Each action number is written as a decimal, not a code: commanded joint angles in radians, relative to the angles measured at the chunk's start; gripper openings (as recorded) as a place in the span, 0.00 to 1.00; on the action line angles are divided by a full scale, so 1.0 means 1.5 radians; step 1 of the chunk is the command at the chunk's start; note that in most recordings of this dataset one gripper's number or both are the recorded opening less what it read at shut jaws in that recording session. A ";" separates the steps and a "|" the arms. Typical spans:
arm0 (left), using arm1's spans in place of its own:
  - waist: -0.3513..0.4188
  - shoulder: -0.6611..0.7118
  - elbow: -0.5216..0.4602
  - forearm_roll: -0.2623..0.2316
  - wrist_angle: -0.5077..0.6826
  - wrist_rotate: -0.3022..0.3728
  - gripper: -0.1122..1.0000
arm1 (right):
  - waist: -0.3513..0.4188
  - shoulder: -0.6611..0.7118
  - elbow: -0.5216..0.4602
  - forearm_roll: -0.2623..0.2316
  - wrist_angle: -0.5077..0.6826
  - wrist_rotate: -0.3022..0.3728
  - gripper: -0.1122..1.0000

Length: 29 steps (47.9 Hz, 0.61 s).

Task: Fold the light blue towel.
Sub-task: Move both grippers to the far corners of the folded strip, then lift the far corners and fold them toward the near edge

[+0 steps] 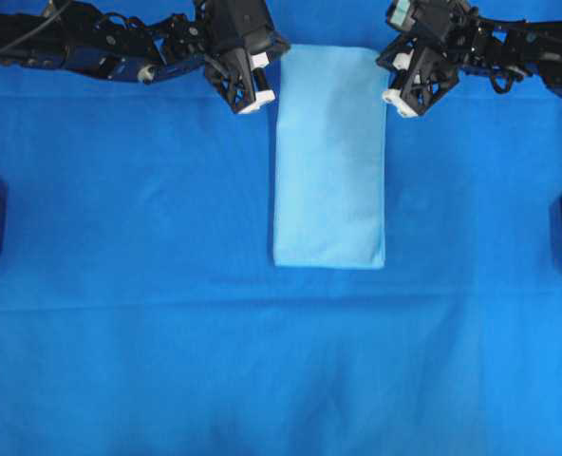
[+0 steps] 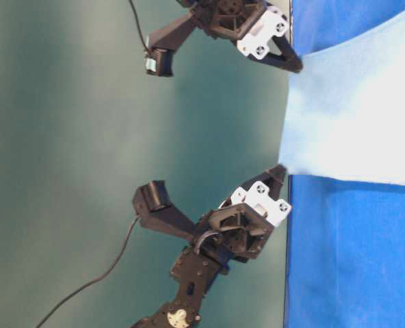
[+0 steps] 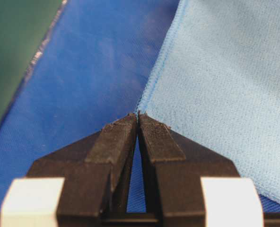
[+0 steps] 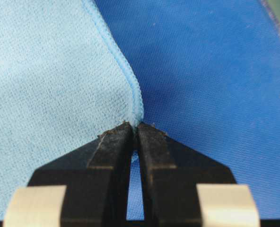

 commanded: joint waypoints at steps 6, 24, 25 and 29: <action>-0.001 -0.033 -0.008 0.002 0.006 0.001 0.13 | -0.003 -0.019 -0.007 0.000 0.000 0.002 0.15; -0.077 -0.090 0.013 0.002 0.090 0.014 0.13 | 0.070 -0.100 0.020 0.034 0.078 0.011 0.15; -0.085 -0.094 0.015 0.002 0.096 0.014 0.13 | 0.079 -0.105 0.022 0.038 0.085 0.011 0.15; -0.119 -0.112 0.030 0.002 0.123 0.014 0.13 | 0.120 -0.131 0.031 0.054 0.122 0.020 0.15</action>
